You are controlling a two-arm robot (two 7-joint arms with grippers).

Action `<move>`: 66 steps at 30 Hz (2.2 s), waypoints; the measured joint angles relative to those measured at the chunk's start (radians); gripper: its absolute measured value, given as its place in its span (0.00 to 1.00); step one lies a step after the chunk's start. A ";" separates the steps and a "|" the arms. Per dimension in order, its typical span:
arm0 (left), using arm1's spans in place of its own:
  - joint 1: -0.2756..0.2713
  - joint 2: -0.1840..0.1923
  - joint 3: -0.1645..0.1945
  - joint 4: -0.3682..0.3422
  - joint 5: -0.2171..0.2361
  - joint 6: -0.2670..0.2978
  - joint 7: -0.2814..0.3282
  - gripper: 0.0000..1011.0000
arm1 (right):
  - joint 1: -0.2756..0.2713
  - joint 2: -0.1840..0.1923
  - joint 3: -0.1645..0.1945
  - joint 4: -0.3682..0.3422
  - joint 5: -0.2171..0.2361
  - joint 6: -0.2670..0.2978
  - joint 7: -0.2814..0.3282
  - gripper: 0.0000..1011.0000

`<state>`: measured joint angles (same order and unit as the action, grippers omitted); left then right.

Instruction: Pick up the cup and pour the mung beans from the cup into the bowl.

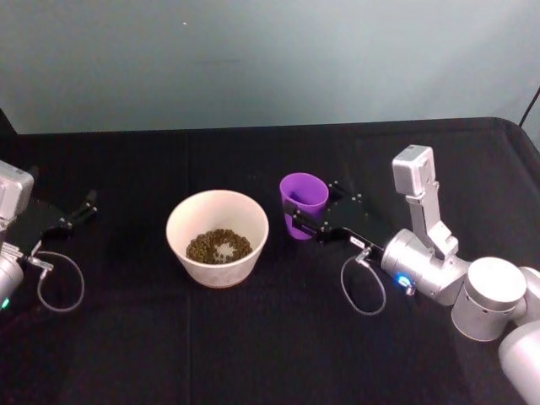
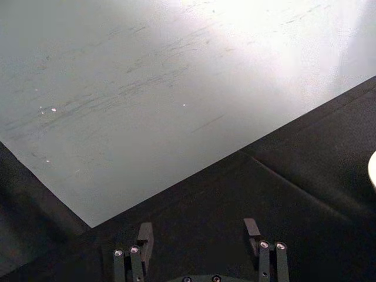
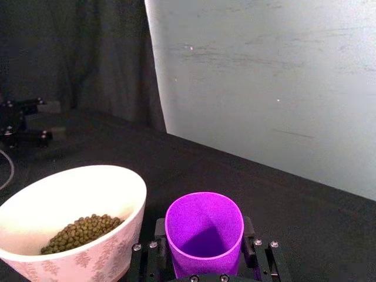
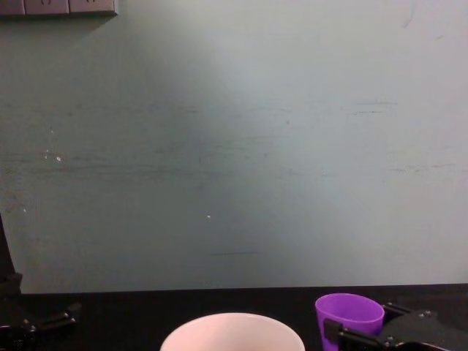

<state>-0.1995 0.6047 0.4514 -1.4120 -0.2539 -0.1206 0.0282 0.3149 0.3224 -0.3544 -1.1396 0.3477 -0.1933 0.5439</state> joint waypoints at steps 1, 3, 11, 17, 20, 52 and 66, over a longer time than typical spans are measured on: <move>0.000 0.000 0.000 0.000 0.000 0.000 0.000 0.99 | 0.001 0.000 -0.001 0.002 0.000 0.000 0.001 0.73; 0.000 0.000 0.000 0.000 0.000 0.000 0.000 0.99 | 0.005 0.000 -0.004 0.009 0.001 0.001 0.006 0.72; 0.000 0.000 0.000 0.000 0.000 0.000 0.000 0.99 | 0.007 0.000 -0.006 0.014 0.006 -0.001 0.009 0.72; 0.000 0.000 0.000 0.000 0.000 0.000 0.000 0.99 | 0.007 0.000 -0.006 0.014 0.007 -0.001 0.009 0.72; 0.000 0.000 0.000 0.000 0.000 0.000 0.000 0.99 | 0.007 0.000 -0.006 0.014 0.006 -0.001 0.009 0.78; 0.000 0.000 0.000 0.000 0.000 0.000 0.000 0.99 | -0.012 0.018 0.009 -0.055 0.019 -0.006 0.007 0.99; 0.000 0.000 0.000 0.000 0.000 0.000 0.000 0.99 | -0.086 0.012 0.096 -0.180 0.042 -0.035 -0.128 0.99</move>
<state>-0.1995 0.6047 0.4514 -1.4120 -0.2539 -0.1206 0.0283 0.2285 0.3344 -0.2579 -1.3196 0.3894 -0.2282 0.4154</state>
